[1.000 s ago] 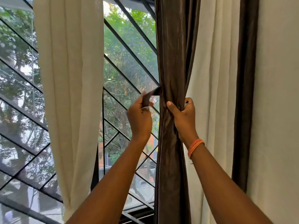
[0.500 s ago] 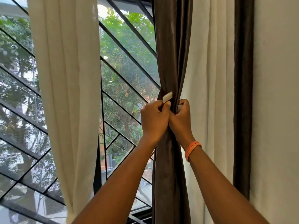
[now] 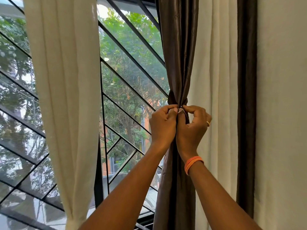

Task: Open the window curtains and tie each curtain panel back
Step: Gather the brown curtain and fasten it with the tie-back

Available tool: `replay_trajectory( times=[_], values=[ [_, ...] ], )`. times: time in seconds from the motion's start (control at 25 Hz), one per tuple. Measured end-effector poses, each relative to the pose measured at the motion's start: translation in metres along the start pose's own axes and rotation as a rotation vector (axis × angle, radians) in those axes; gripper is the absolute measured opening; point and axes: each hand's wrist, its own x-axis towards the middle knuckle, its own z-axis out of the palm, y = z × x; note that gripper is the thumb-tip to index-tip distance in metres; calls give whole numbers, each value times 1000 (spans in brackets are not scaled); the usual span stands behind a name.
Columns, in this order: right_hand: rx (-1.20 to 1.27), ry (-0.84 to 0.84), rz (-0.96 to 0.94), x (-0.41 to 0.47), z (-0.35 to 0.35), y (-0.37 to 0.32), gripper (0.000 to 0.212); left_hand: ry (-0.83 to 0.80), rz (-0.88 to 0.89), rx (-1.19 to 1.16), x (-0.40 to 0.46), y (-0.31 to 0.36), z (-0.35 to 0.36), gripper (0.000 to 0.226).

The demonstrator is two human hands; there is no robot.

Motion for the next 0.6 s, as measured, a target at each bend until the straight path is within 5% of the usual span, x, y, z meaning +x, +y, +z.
replay_trajectory(
  times=[0.12, 0.28, 0.36, 0.6],
  values=[
    [-11, -66, -99, 3, -6, -5, 5, 8, 15, -22, -1, -5, -5, 19],
    [285, -192, 462, 13, -8, -10, 7, 46, -29, -18, 2, -11, -8, 21],
    [361, -188, 558, 8, -9, -14, 7, 65, 2, 27, 1, -9, -7, 19],
    [110, -57, 165, -13, -10, -35, 9, 76, 42, 70, 2, 0, -7, 13]
  ],
)
